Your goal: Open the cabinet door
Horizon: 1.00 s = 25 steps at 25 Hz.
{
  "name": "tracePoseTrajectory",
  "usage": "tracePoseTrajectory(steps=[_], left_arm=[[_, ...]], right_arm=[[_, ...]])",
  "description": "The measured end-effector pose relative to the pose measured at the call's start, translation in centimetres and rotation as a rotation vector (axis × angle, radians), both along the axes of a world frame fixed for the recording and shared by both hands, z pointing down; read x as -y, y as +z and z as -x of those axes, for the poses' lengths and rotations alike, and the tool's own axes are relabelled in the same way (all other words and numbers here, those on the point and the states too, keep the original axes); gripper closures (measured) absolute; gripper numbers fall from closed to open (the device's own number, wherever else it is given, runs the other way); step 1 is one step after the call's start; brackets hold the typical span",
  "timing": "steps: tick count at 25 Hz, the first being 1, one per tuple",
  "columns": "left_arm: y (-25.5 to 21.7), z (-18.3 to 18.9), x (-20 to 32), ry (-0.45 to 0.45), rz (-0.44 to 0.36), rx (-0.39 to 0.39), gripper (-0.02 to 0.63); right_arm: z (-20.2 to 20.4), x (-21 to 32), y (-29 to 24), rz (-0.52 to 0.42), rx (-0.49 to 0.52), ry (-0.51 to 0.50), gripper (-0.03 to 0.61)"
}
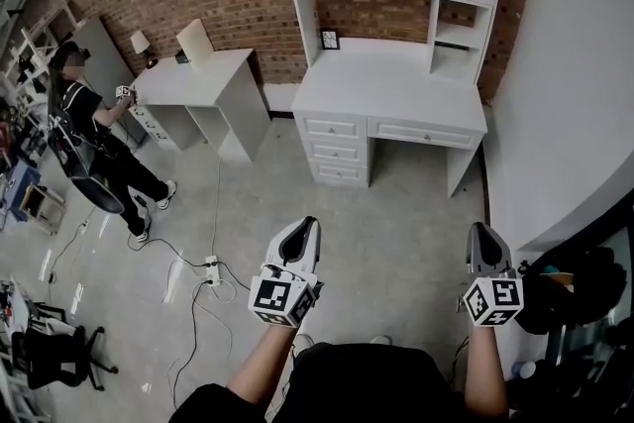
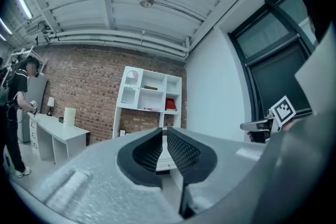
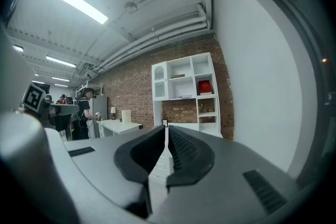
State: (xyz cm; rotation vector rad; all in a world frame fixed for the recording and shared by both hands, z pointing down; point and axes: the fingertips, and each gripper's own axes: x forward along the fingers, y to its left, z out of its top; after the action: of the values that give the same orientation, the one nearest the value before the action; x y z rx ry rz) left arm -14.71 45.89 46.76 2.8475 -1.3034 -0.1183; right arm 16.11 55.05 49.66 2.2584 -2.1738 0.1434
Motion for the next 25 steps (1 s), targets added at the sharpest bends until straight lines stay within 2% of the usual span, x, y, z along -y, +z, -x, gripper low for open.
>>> tracePoseTrajectory(steps=[1,3,7,11,14,17,22,25], left_arm=[[0.0,-0.1,0.1,-0.003,0.003,0.001,0.581],[0.1,-0.2,0.3,-0.007,0.009,0.002,0.494],[0.3,-0.4,0.4,-0.036,-0.010,0.019,0.360],[0.9,-0.1,0.5,-0.058,-0.004,0.018,0.316],[1.3,0.1,0.2,-0.070,0.006,0.005,0.313],[1.8,0.1,-0.3,-0.082,0.006,-0.001,0.313],[2.1,0.3,-1.3,-0.109,0.004,0.011,0.314],[1.7,0.9,-1.9,-0.133,-0.002,0.022,0.314]], right_arm=[[-0.2,-0.1,0.1,0.001,0.006,0.005,0.571],[-0.4,0.0,0.6,0.019,0.006,-0.002,0.517],[-1.2,-0.1,1.3,0.044,0.006,0.003,0.300],[-2.8,-0.7,1.3,0.025,0.028,0.065,0.177],[-3.1,-1.3,1.5,0.012,0.048,0.052,0.170],[-3.0,-1.7,2.0,0.012,0.029,0.028,0.172],[-1.9,-1.7,3.4,0.083,0.015,-0.071,0.172],[-1.7,-2.2,3.5,0.082,0.023,-0.084,0.172]])
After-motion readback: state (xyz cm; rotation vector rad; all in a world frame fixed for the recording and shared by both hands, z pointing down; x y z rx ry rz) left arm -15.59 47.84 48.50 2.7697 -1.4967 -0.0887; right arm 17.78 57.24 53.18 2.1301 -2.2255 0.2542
